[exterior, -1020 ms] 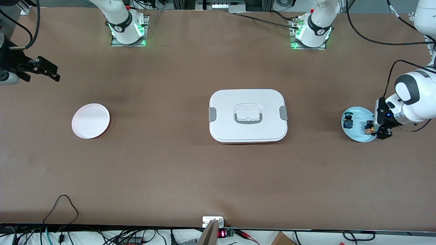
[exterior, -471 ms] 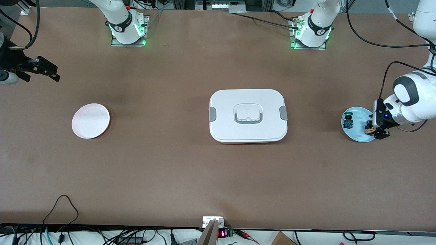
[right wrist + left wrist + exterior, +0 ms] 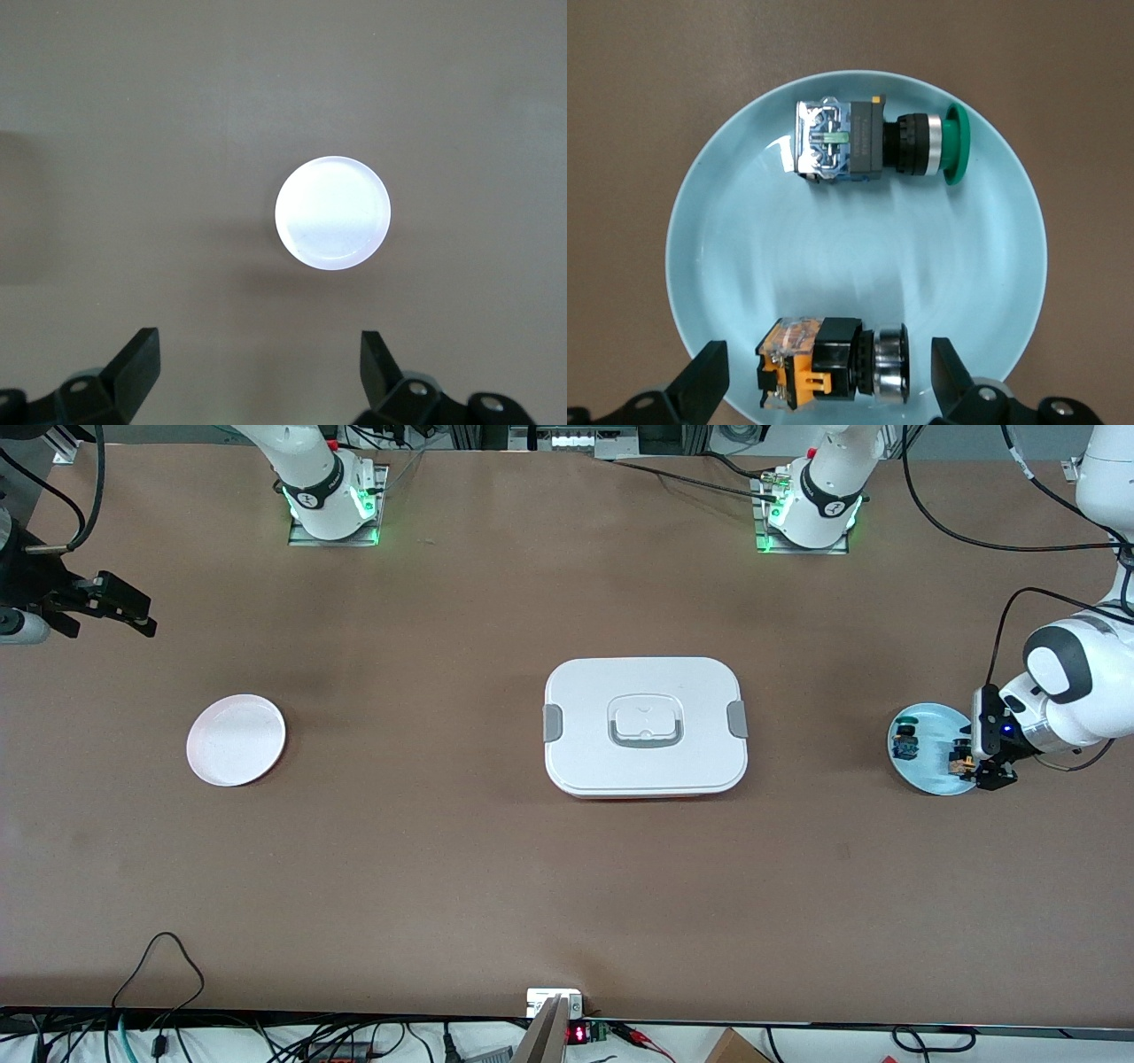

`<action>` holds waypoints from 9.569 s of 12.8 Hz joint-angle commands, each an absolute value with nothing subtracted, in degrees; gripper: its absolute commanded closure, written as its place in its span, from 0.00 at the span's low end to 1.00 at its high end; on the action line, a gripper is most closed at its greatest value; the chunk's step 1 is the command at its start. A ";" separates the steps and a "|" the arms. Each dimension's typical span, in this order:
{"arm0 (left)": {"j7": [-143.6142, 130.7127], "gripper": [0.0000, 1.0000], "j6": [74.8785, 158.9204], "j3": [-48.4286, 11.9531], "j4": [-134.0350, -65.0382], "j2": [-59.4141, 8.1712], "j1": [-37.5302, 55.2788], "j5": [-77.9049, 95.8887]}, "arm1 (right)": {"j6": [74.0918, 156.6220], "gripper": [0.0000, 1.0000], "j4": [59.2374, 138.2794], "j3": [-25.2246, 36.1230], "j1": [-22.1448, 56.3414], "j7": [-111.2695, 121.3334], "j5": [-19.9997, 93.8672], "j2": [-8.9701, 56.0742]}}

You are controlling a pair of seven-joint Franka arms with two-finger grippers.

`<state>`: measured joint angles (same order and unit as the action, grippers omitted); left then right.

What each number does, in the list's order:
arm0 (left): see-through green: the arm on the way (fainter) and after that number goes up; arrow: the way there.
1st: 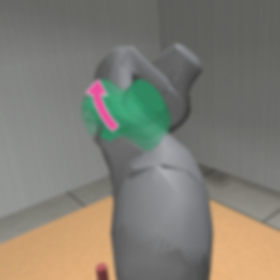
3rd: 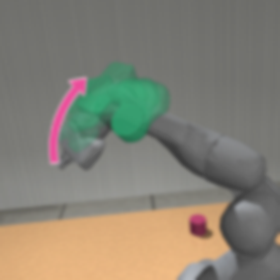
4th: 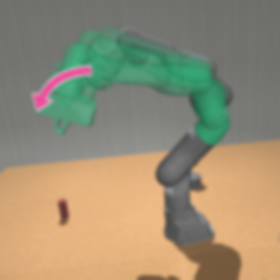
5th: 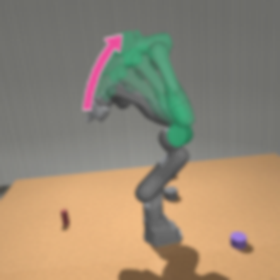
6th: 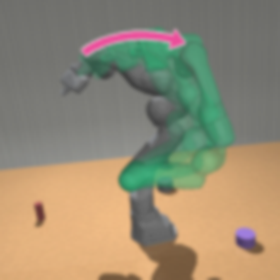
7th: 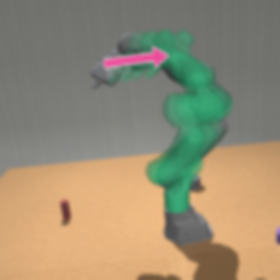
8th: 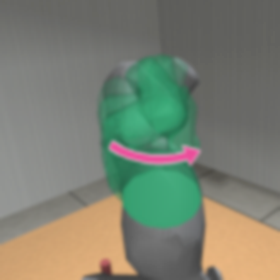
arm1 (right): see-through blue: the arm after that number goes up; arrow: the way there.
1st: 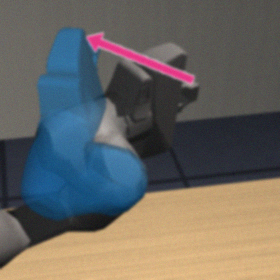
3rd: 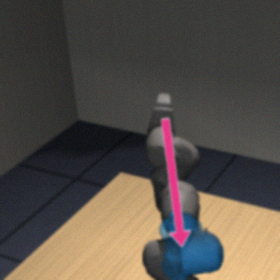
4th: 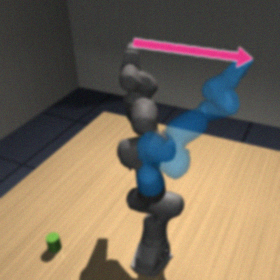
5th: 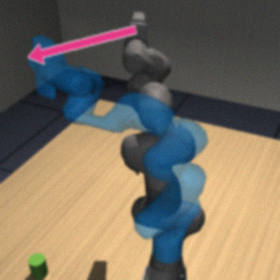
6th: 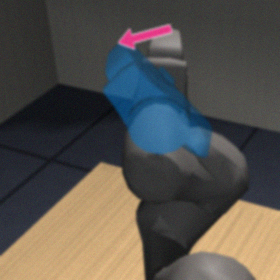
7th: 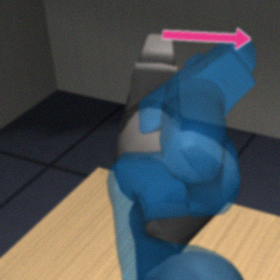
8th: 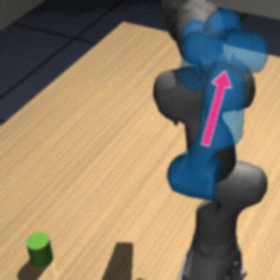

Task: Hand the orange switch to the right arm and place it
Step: 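Lower the open left gripper over the orange switch, then close the left gripper on the orange switch and lift it, then carry the orange switch over the box toward the right gripper, then close the right gripper on the orange switch held by the left gripper, then open the left gripper and withdraw it from the orange switch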

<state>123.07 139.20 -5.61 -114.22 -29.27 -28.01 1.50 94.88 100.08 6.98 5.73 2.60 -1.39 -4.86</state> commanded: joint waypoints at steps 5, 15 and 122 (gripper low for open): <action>124.28 0.03 138.69 -6.42 -112.41 -31.20 -29.53 4.22 | 93.78 0.00 99.23 6.94 5.54 1.93 -0.70 -4.83; 127.26 0.74 138.34 -6.59 -110.83 -32.34 -30.32 4.31 | 93.87 0.00 99.14 7.03 5.54 1.93 -0.70 -4.66; 99.75 0.00 129.93 -37.09 -76.64 -37.87 -0.31 82.99 | 84.29 0.95 110.83 2.20 8.70 7.82 88.24 9.05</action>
